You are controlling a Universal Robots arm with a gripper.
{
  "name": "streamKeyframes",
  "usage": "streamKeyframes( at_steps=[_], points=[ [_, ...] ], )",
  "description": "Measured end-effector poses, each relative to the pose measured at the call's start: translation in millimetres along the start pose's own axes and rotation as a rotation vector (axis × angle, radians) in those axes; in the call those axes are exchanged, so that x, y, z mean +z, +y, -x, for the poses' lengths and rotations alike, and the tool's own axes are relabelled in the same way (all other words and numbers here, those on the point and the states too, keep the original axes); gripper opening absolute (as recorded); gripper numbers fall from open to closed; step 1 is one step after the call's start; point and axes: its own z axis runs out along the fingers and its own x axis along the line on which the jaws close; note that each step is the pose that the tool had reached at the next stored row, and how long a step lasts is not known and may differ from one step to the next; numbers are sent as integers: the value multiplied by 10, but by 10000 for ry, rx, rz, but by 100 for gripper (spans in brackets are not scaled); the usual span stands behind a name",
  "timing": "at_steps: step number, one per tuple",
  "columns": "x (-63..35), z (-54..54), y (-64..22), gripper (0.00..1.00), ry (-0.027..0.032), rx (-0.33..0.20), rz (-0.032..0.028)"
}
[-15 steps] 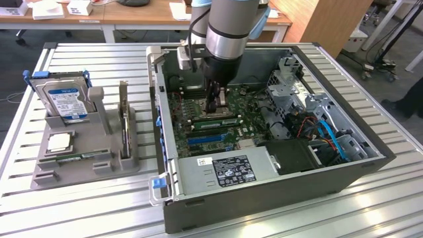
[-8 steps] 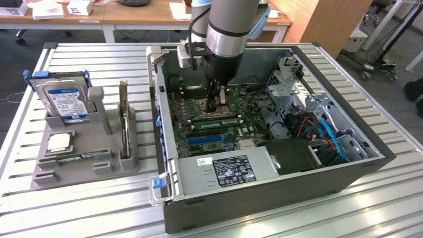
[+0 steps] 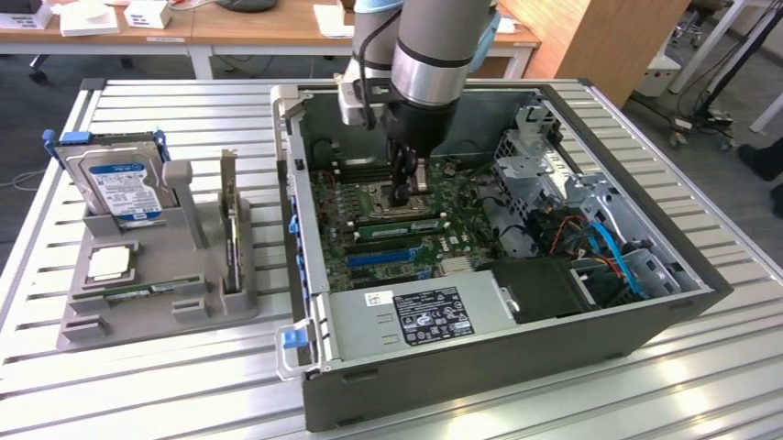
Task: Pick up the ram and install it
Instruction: 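Press down the ram until it locks into place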
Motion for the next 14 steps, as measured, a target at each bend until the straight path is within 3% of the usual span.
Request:
streamKeyframes(
  at_steps=[9, 14],
  points=[
    [-3, 5, -217, 10, -1, 1, 0],
    [-4, 6, -258, 10, -2, 0, 0]
  ],
)
